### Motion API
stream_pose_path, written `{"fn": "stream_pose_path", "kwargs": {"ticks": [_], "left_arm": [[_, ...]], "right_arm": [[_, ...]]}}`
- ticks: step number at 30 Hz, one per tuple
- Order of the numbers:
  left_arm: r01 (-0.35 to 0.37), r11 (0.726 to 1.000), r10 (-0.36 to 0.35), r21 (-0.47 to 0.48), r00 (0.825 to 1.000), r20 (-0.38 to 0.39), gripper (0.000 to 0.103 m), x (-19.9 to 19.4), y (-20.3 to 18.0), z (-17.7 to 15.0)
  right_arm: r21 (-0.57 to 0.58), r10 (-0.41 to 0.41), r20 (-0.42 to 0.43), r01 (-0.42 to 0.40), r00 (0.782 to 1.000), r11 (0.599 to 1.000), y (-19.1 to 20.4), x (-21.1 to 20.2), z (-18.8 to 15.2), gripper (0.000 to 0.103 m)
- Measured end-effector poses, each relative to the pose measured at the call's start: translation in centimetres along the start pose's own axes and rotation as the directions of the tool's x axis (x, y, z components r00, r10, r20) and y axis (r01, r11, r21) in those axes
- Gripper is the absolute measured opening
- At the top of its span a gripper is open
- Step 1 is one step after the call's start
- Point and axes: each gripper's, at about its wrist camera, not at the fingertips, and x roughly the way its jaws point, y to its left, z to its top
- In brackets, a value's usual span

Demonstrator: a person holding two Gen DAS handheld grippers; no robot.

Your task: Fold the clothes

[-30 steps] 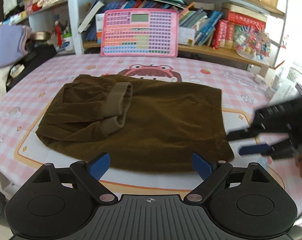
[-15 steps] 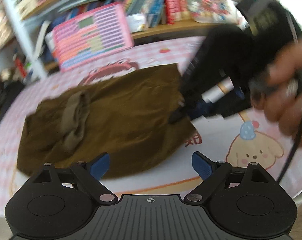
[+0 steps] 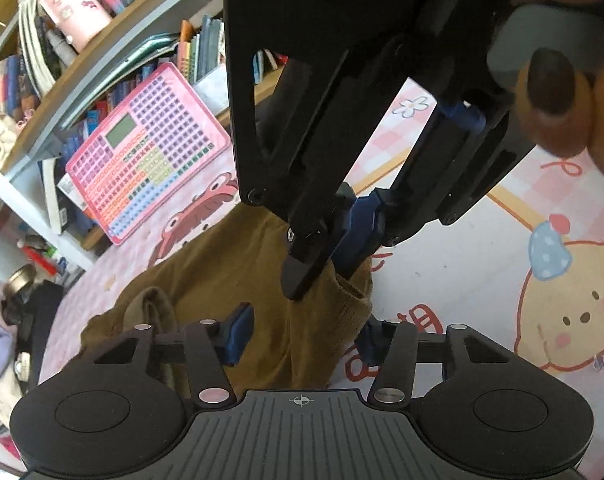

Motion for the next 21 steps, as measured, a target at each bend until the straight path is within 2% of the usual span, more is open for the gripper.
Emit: {"fn": "stream_pose_path", "kwargs": {"ticks": [4,6,7,8,11,13,16,18,21], "left_arm": [[0.037,0.999,-0.037,-0.01,0.999,-0.009,0.036,0.3,0.1,-0.2],[0.051,0.997,-0.051,-0.05,0.999,-0.005,0.036,0.2,0.7,-0.1],[0.057,0.996,-0.057,-0.075,0.998,-0.003,0.036,0.1,1.2,-0.1],[0.062,0.993,-0.063,-0.099,0.998,-0.001,0.036,0.0,1.6,-0.1],[0.108,0.972,-0.109,-0.208,0.994,0.004,0.037,-0.2,3.3,-0.1],[0.172,0.93,-0.173,-0.324,0.985,0.025,0.037,-0.4,4.9,-0.2],[0.248,0.837,-0.251,-0.488,0.966,0.061,0.037,-0.1,7.5,-0.9],[0.266,0.786,-0.278,-0.558,0.958,0.065,0.037,0.5,8.3,-1.3],[0.274,0.755,-0.292,-0.596,0.954,0.069,0.037,0.8,8.8,-1.6]], "right_arm": [[0.007,-0.012,-0.009,0.012,1.0,1.0,-0.4,0.1,0.1,0.011],[0.021,-0.027,0.002,0.027,1.0,0.999,-0.8,-0.4,0.1,0.019],[0.03,-0.035,0.011,0.035,0.999,0.999,-1.1,-0.8,0.1,0.041],[0.044,-0.037,0.028,0.036,0.999,0.998,-1.5,-1.4,0.1,0.051],[0.1,-0.034,0.082,0.026,0.996,0.995,-2.9,-3.1,-0.1,0.05],[0.125,-0.041,0.1,0.029,0.994,0.992,-3.6,-3.7,-0.2,0.05],[0.128,-0.071,0.098,0.058,0.993,0.99,-4.1,-3.9,-0.2,0.045],[0.093,-0.1,0.065,0.094,0.993,0.991,-3.8,-3.1,-0.3,0.042],[0.075,-0.101,0.02,0.1,0.995,0.992,-3.6,-1.9,-0.6,0.04]]}}
